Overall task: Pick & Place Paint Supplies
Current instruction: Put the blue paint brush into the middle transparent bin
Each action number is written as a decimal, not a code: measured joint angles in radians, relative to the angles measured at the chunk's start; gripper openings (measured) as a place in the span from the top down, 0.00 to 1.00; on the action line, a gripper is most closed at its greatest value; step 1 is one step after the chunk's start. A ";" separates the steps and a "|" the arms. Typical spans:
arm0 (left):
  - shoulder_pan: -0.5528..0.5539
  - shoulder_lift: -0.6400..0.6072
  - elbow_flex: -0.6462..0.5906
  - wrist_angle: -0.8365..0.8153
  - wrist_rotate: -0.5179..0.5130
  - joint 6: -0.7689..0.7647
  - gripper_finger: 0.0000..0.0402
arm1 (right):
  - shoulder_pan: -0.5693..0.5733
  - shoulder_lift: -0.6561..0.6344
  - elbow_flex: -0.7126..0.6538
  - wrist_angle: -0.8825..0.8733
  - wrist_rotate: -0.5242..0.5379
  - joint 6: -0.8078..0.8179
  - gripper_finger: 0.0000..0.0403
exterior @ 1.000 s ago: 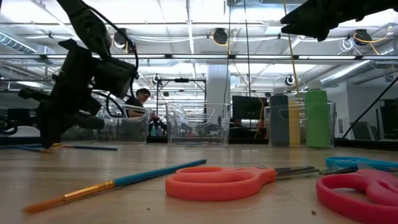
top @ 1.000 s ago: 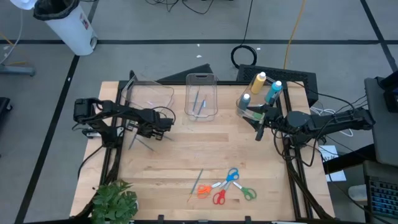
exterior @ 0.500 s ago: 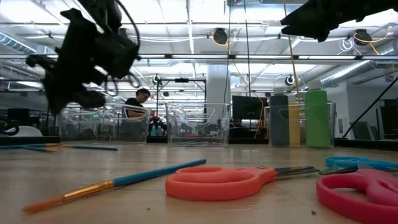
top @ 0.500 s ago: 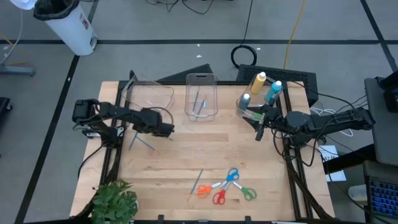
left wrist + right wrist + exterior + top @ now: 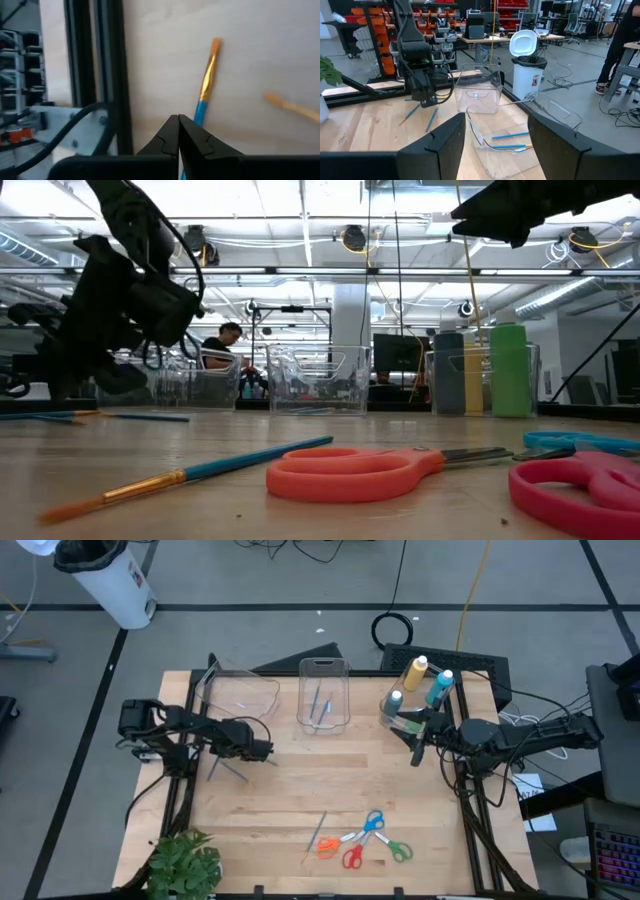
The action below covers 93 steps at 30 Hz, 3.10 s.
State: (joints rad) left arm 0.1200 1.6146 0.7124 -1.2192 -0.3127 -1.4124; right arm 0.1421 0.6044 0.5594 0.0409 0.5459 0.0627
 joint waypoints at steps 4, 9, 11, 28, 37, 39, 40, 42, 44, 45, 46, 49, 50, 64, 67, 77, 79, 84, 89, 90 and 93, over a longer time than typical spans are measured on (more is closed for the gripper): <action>0.046 0.005 -0.004 0.015 0.020 0.037 0.97 | 0.003 0.000 0.000 0.000 0.000 -0.003 0.48; 0.090 0.048 -0.004 0.027 0.007 0.043 0.99 | 0.003 0.000 0.000 0.000 -0.001 -0.003 0.48; 0.099 0.078 -0.007 0.091 0.033 0.087 0.98 | 0.003 0.000 0.000 0.000 -0.001 -0.003 0.48; -0.022 0.072 0.091 0.204 0.168 0.112 0.96 | 0.004 0.000 0.000 0.010 0.001 -0.018 0.48; -0.087 0.071 0.140 0.287 0.171 0.138 0.94 | 0.004 0.000 0.000 0.008 0.000 -0.011 0.48; -0.097 0.072 0.153 0.307 0.174 0.157 0.94 | 0.004 0.000 0.000 0.008 0.000 -0.011 0.48; -0.101 0.072 0.159 0.320 0.175 0.163 0.94 | 0.004 0.000 0.000 0.008 0.000 -0.011 0.48; -0.110 0.072 0.165 0.341 0.171 0.174 0.96 | 0.004 0.000 0.000 0.008 0.000 -0.012 0.48; -0.115 0.068 0.166 0.363 0.167 0.193 0.98 | 0.004 0.000 0.000 0.008 0.000 -0.013 0.48; -0.116 0.065 0.169 0.381 0.168 0.200 0.99 | 0.004 0.000 0.000 0.008 0.000 -0.013 0.48; -0.117 0.065 0.175 0.402 0.171 0.202 0.99 | 0.004 0.000 0.000 0.008 0.000 -0.013 0.48; -0.119 0.065 0.178 0.436 0.178 0.218 0.96 | 0.004 0.000 0.000 0.008 0.000 -0.013 0.48; -0.119 0.061 0.177 0.446 0.184 0.235 0.95 | 0.004 0.000 0.000 0.008 0.000 -0.014 0.48; -0.132 -0.078 0.224 0.528 0.069 0.425 0.94 | 0.004 0.001 0.000 0.007 0.001 -0.014 0.48; -0.156 -0.092 0.225 0.695 0.076 0.536 0.86 | 0.004 0.001 0.000 0.007 0.001 -0.020 0.48; -0.247 0.010 0.225 0.955 0.087 0.839 0.55 | 0.004 0.001 0.000 0.007 0.001 -0.022 0.48; -0.244 0.036 0.225 0.934 0.087 0.831 0.52 | 0.004 0.001 0.000 0.007 0.001 -0.022 0.48; -0.233 0.094 0.224 0.930 0.116 0.836 0.49 | 0.004 0.001 0.000 0.007 0.001 -0.022 0.48; -0.217 0.143 0.224 0.929 0.129 0.836 0.52 | 0.004 0.001 0.000 0.007 0.001 -0.022 0.48; -0.214 0.151 0.224 0.929 0.129 0.836 0.53 | 0.004 0.001 0.000 0.007 0.001 -0.022 0.48; -0.207 0.167 0.224 0.928 0.128 0.836 0.56 | 0.004 0.001 0.000 0.007 0.001 -0.022 0.48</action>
State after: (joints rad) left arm -0.0872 1.7816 0.9367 -0.2909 -0.1851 -0.5763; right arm 0.1459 0.6056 0.5594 0.0483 0.5472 0.0410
